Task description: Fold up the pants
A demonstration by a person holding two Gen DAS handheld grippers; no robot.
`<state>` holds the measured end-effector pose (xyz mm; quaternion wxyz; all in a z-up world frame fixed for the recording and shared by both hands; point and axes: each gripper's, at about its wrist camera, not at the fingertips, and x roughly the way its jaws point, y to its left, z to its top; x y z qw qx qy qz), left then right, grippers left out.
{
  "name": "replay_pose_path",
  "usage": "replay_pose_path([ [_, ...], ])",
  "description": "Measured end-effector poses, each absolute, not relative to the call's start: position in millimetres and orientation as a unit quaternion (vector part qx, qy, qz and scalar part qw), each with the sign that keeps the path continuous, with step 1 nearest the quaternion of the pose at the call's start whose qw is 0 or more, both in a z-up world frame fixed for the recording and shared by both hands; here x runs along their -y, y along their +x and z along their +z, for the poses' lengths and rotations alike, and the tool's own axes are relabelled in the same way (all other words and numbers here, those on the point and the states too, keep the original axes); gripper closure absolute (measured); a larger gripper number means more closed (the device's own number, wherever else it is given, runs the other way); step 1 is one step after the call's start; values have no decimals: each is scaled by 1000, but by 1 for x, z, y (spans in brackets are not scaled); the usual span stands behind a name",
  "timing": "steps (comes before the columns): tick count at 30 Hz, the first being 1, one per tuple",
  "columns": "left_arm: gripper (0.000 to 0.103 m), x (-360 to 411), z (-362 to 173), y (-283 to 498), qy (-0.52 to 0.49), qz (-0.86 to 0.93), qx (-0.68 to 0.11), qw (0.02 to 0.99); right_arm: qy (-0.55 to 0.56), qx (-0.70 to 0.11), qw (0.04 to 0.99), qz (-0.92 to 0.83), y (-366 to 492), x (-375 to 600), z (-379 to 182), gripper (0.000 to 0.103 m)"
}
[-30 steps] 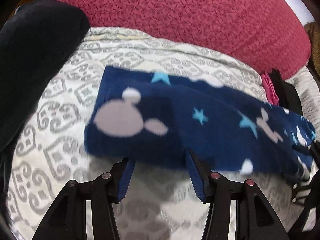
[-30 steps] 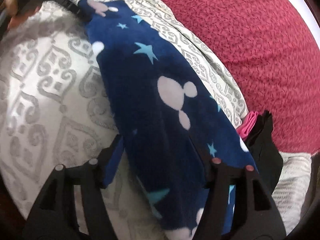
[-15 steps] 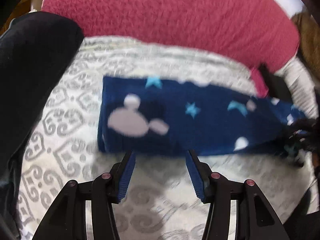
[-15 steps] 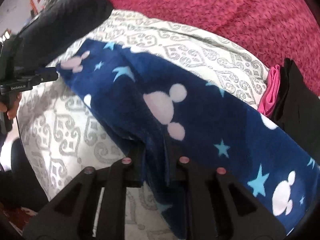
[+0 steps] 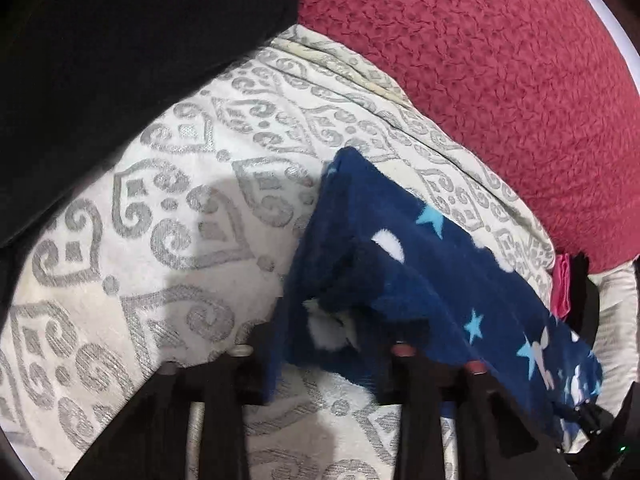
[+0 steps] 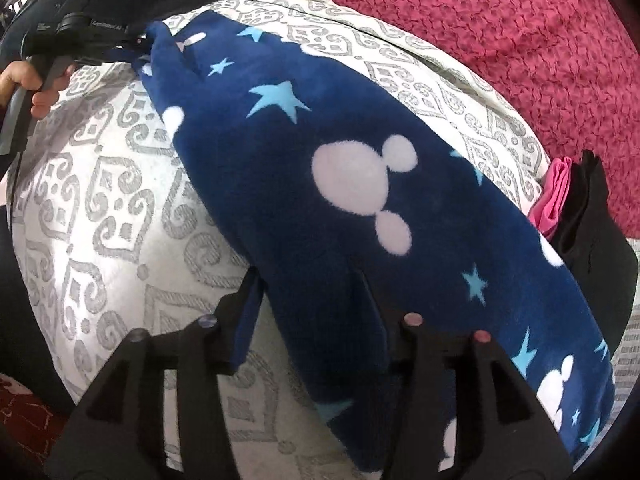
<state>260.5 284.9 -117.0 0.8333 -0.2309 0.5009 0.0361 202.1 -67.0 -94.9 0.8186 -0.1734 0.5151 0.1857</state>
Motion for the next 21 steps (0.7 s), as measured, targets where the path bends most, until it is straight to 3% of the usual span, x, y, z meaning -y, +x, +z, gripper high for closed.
replay_pose_path([
  [2, 87, -284, -109, 254, -179, 72, -496, 846, -175, -515, 819, 180, 198, 71, -93, 51],
  [8, 87, -337, -89, 213, -191, 132, -474, 849, -130, -515, 831, 165, 179, 106, -77, 44],
  [12, 84, -311, -67, 208, -161, 112, -474, 859, -91, -520, 842, 112, 169, 146, -66, 44],
  [15, 68, -267, -52, 223, -138, 53, -461, 875, -61, -522, 849, 63, 158, 180, -64, 44],
  [17, 39, -237, -51, 233, -117, 10, -451, 885, -47, -531, 845, 42, 149, 199, -71, 41],
  [19, 36, -217, -68, 251, -78, 30, -471, 878, -49, -545, 836, 31, 142, 210, -84, 35],
  [21, 43, -217, -92, 264, -60, 81, -510, 854, -57, -558, 828, 7, 135, 223, -98, 35],
])
